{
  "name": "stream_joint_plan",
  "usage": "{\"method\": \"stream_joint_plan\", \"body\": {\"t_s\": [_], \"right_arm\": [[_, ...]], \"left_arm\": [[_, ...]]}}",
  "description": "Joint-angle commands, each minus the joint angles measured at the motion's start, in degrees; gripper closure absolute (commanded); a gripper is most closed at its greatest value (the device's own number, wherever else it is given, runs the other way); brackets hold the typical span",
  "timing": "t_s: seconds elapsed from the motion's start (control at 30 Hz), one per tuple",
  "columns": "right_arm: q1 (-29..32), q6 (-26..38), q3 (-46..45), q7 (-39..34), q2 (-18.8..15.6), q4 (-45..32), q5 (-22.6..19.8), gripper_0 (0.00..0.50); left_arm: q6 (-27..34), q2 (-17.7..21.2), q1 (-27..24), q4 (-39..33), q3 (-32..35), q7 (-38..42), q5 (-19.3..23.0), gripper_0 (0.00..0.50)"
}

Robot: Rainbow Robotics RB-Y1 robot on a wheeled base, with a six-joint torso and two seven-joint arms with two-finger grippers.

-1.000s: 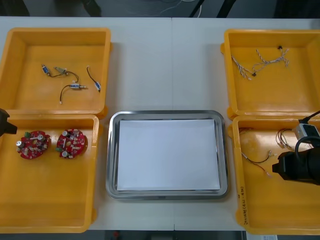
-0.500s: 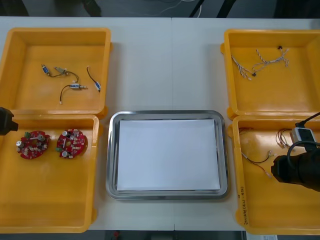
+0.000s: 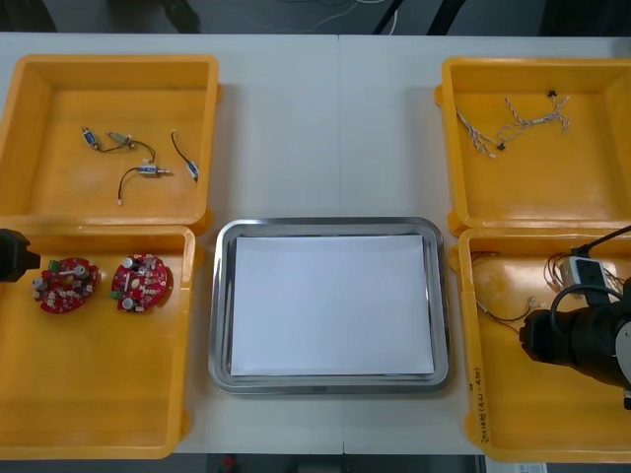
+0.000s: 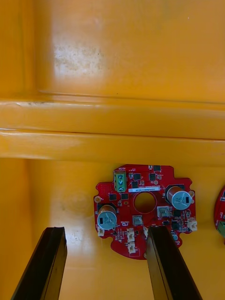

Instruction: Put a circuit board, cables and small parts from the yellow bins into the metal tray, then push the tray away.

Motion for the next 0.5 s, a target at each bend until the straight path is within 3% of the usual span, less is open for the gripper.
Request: {"method": "stream_joint_plan", "body": {"t_s": [0.03,0.33,0.5], "right_arm": [[1.9,-3.0,2.8,-2.2,0.7,0.0,2.4,0.0],[2.1,-5.6,3.2,-2.7,0.7,1.8,1.9,0.0],[2.6,-5.6,3.3,-3.0,0.9,2.1,1.8,0.0]], "left_arm": [[-2.6,2.5,2.1,0.4,-1.3,-0.9,-0.6,0.0],[-11.9,2.5,2.1,4.9,-6.6,-1.3,-1.7,0.0],[-12.2,2.5,2.2,5.1,-7.3,-1.3,-2.2,0.0]]}}
